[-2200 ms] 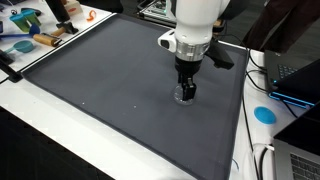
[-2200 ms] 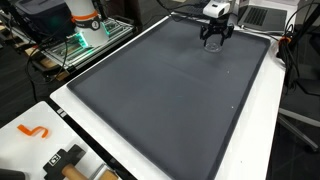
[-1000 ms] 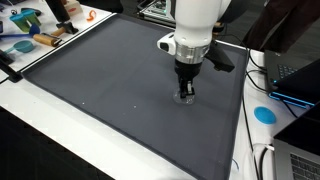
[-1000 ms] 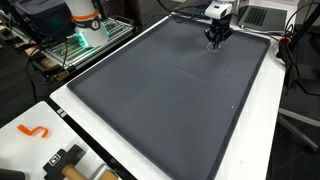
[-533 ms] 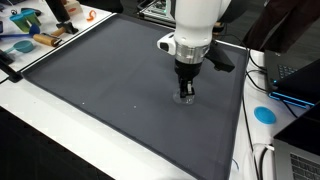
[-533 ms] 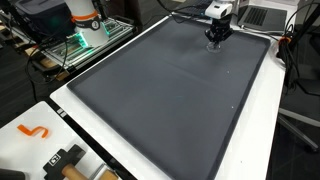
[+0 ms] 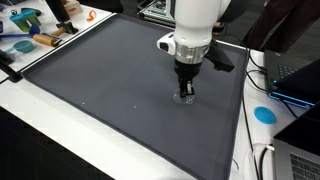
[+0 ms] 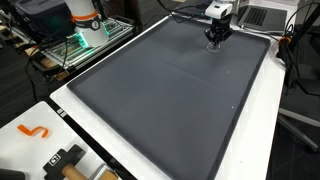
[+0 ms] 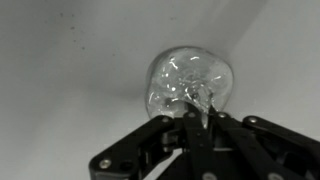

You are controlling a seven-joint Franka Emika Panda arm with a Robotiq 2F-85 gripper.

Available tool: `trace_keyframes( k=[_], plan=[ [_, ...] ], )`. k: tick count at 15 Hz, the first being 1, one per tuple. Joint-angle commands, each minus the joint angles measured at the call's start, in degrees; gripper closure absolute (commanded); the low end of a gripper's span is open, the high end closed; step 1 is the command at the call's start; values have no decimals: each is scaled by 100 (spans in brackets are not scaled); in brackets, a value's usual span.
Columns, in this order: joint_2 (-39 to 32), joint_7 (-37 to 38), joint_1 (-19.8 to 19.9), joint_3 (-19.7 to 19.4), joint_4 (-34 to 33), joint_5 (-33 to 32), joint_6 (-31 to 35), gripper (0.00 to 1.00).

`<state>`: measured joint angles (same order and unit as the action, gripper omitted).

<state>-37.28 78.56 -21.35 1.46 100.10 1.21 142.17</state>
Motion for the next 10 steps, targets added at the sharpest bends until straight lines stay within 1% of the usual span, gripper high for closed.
trace_keyframes(
  k=[1, 6, 7, 8, 9, 10],
  plan=[
    [9, -145, 82, 78, -58, 63, -201, 59],
    [11, -266, 94, 100, -146, 64, -366, 20],
    [13, -289, 95, 101, -159, 59, -419, 11],
    [17, -310, 98, 103, -170, 57, -461, 5],
    [27, -341, 101, 102, -173, 49, -498, 0],
    [37, -388, 106, 104, -177, 44, -525, 0]
  ],
)
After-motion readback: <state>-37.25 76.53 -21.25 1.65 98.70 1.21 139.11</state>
